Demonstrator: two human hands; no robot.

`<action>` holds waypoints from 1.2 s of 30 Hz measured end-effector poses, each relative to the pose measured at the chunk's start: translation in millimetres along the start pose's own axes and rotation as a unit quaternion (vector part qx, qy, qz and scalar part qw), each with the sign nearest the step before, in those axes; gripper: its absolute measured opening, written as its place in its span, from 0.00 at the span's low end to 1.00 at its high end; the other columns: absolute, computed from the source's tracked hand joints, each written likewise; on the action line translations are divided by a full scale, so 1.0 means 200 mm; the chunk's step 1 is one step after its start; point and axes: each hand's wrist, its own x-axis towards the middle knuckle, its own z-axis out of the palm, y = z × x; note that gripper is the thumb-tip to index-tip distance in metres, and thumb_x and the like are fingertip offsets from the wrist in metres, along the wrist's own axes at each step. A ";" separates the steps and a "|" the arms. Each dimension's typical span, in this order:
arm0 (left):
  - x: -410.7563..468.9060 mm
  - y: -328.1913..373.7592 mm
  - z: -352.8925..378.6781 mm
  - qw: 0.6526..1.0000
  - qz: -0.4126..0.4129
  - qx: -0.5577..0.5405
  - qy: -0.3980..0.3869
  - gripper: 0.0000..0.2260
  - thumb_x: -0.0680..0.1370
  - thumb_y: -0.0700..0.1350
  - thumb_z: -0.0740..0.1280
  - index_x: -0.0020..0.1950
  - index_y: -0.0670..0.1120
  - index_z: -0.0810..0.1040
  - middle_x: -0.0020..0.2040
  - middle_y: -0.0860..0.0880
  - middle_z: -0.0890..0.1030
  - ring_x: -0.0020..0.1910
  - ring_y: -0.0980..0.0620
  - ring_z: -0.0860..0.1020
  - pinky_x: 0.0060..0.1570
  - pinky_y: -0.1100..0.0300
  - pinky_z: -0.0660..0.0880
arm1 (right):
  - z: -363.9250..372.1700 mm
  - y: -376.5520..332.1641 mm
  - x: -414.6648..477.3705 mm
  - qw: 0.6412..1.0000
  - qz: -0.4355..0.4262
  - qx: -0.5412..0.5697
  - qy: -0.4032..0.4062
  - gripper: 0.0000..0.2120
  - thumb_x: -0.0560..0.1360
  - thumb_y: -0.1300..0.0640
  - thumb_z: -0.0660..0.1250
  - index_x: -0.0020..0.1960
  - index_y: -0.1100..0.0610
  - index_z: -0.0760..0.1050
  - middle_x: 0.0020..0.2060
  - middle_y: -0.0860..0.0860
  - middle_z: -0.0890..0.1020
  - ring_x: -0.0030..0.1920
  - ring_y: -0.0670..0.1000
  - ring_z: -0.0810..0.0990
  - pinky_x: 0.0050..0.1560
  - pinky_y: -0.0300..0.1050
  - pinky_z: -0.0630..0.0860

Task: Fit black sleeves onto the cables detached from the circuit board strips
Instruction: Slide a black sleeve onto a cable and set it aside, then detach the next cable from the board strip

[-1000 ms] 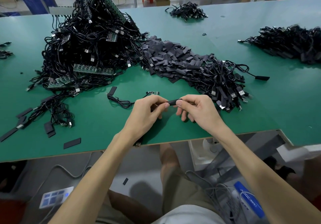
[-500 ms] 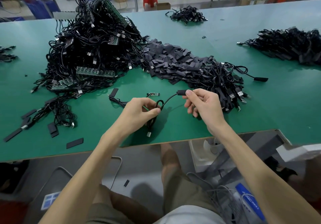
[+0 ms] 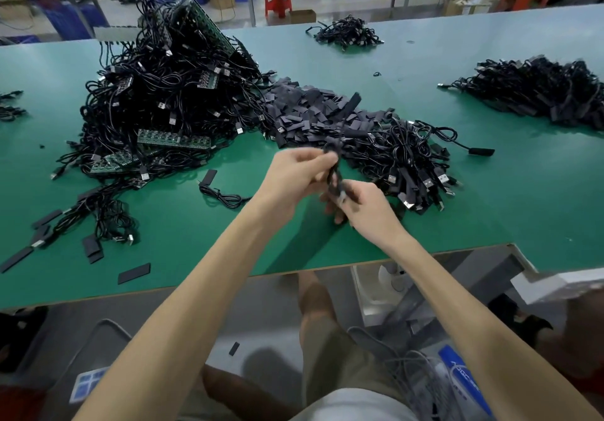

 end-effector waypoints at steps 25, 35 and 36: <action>-0.03 -0.10 -0.61 0.797 -0.040 0.596 0.090 0.13 0.75 0.55 0.75 0.55 0.53 0.82 0.50 0.54 0.80 0.58 0.47 0.76 0.56 0.51 0.61 | 0.00 0.00 -0.01 0.999 -0.030 0.005 -0.011 0.12 0.83 0.53 0.65 0.46 0.56 0.83 0.35 0.50 0.85 0.32 0.46 0.80 0.40 0.39 0.77; -0.08 -0.13 -0.30 0.910 0.086 0.402 0.044 0.06 0.77 0.51 0.74 0.42 0.52 0.83 0.35 0.57 0.81 0.34 0.61 0.76 0.40 0.61 0.72 | 0.00 -0.01 -0.02 1.000 -0.025 -0.012 -0.009 0.10 0.83 0.53 0.66 0.48 0.54 0.84 0.36 0.48 0.85 0.33 0.45 0.80 0.43 0.43 0.79; -0.08 -0.13 -0.27 0.923 0.094 0.372 0.043 0.06 0.77 0.51 0.75 0.42 0.50 0.83 0.33 0.57 0.81 0.32 0.61 0.76 0.38 0.64 0.71 | 0.00 -0.01 -0.02 0.999 -0.025 -0.020 -0.013 0.11 0.83 0.52 0.66 0.48 0.54 0.84 0.36 0.48 0.85 0.33 0.45 0.80 0.42 0.42 0.78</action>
